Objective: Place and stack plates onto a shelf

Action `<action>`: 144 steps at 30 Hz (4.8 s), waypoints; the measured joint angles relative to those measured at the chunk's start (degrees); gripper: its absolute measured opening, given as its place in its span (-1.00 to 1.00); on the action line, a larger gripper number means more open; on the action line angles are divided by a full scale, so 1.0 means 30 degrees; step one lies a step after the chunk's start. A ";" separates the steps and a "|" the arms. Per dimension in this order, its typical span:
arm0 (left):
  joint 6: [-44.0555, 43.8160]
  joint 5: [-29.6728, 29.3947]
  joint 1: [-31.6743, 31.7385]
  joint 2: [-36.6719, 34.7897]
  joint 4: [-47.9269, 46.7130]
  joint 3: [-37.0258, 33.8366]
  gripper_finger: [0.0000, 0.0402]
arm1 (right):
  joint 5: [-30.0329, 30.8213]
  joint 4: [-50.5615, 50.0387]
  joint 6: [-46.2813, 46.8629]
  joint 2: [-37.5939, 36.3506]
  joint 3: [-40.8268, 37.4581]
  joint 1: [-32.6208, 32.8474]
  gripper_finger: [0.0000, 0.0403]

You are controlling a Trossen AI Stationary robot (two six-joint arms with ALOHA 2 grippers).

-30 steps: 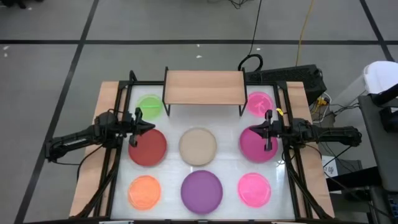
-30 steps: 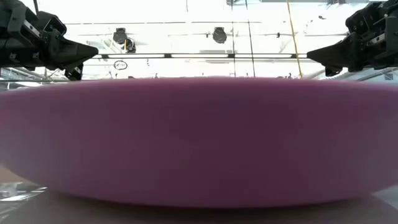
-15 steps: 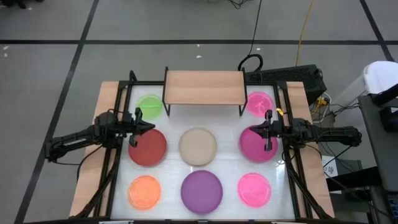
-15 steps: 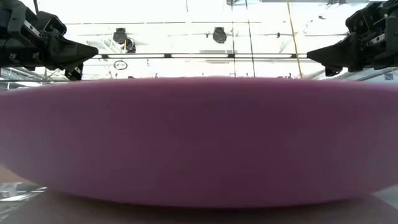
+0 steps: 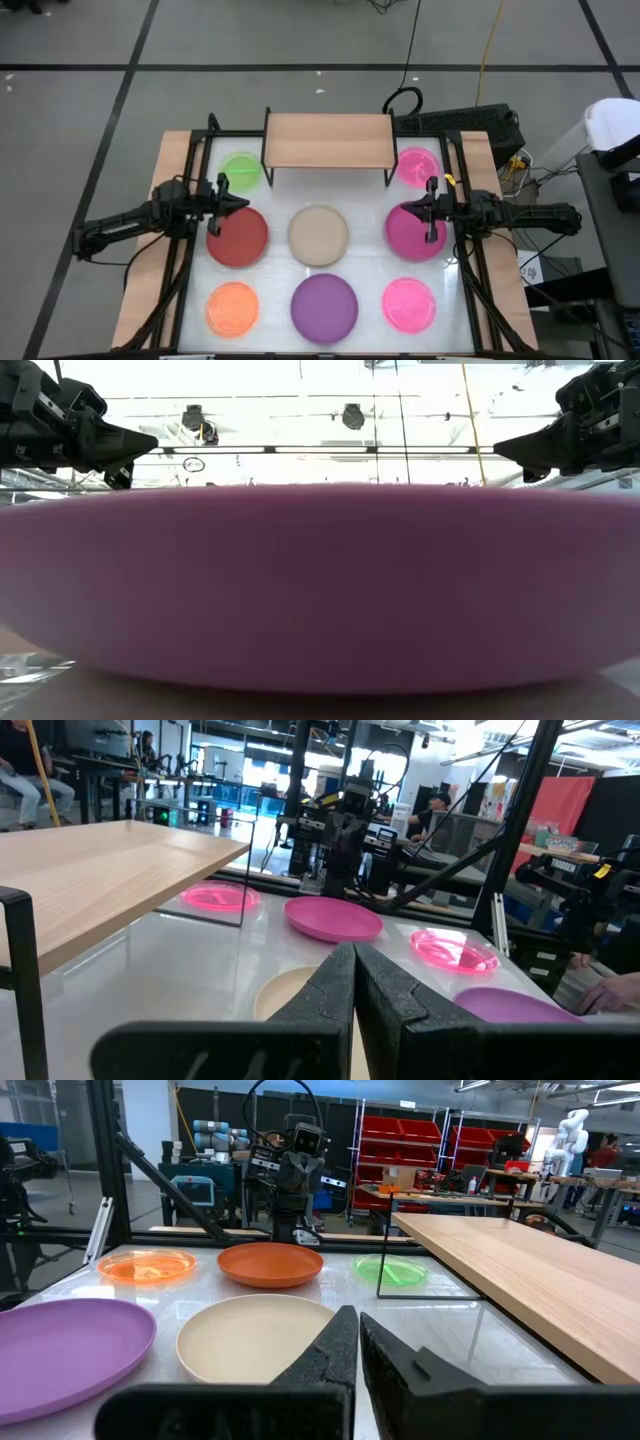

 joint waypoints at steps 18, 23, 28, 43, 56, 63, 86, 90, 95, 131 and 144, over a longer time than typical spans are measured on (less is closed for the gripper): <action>-0.0002 -0.0006 -0.0002 0.0001 0.0002 0.0001 -0.95 | 0.0000 0.0000 0.0003 -0.0003 -0.0001 -0.0004 -0.98; -0.0001 0.0000 -0.0001 -0.0001 -0.0002 0.0001 -0.95 | 0.0000 0.0000 0.0002 0.0004 -0.0002 -0.0004 -0.98; 0.0003 -0.0001 -0.0001 -0.0001 -0.0003 -0.0006 -0.95 | 0.0000 0.0000 0.0001 -0.0001 -0.0002 -0.0004 -0.98; 0.0002 -0.0003 -0.0004 -0.0001 -0.0001 0.0001 -0.95 | 0.0000 0.0000 0.0003 -0.0003 -0.0006 -0.0004 -0.98; 0.0001 -0.0006 -0.0003 -0.0001 0.0002 -0.0002 -0.95 | 0.0000 -0.0002 -0.0002 -0.0003 -0.0002 -0.0004 -0.98; -0.0001 -0.0002 -0.0006 0.0000 0.0002 -0.0005 -0.95 | 0.0000 0.0000 0.0001 -0.0003 0.0000 -0.0002 -0.98; 0.0001 -0.0002 -0.0001 -0.0001 -0.0001 -0.0003 -0.95 | 0.0000 0.0000 0.0003 0.0004 0.0000 -0.0004 -0.98; 0.0000 -0.0001 -0.0002 0.0006 0.0000 -0.0006 -0.95 | 0.0000 0.0000 -0.0004 0.0002 0.0000 0.0002 -0.98; 0.0003 -0.0004 -0.0002 0.0004 -0.0003 0.0001 -0.95 | 0.0000 0.0038 -0.0003 -0.0002 -0.0007 -0.0004 -0.98; -0.0001 -0.0006 -0.0007 -0.0001 0.0002 -0.0006 -0.95 | 0.2109 0.8886 0.4591 -0.0003 -0.0007 -0.0009 -0.98; 0.0005 -0.0005 -0.0007 0.0000 -0.0002 0.0000 -0.95 | 0.1490 0.9561 0.3007 0.3058 0.0967 -0.0004 -0.98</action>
